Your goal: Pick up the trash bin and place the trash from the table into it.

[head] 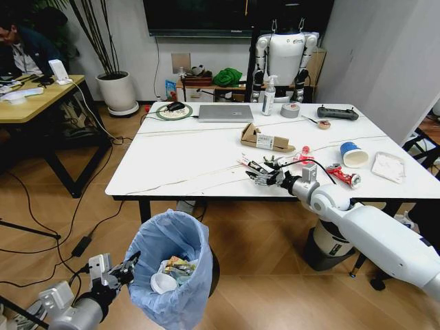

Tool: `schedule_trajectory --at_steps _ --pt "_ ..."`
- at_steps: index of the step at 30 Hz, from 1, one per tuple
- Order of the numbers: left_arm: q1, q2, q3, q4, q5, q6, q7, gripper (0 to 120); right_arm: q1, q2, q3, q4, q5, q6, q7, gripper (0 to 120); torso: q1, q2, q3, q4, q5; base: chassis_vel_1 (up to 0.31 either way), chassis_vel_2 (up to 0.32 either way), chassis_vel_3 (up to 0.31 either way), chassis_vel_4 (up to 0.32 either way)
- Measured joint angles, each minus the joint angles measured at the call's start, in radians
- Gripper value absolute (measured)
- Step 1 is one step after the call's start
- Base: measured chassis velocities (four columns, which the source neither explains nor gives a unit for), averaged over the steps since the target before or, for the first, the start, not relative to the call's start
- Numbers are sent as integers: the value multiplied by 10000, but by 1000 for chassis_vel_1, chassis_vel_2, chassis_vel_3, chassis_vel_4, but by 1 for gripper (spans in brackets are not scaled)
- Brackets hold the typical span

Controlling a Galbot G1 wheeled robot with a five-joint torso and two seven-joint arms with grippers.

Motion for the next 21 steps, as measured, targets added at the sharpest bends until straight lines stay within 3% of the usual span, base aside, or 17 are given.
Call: schedule_trajectory --at_steps 21 --pt "-85 29 44 7 -18 6 0 0 38 -347 -269 79 -143 21 -324 1 0 1 -1 1 0 0 0 0 0"
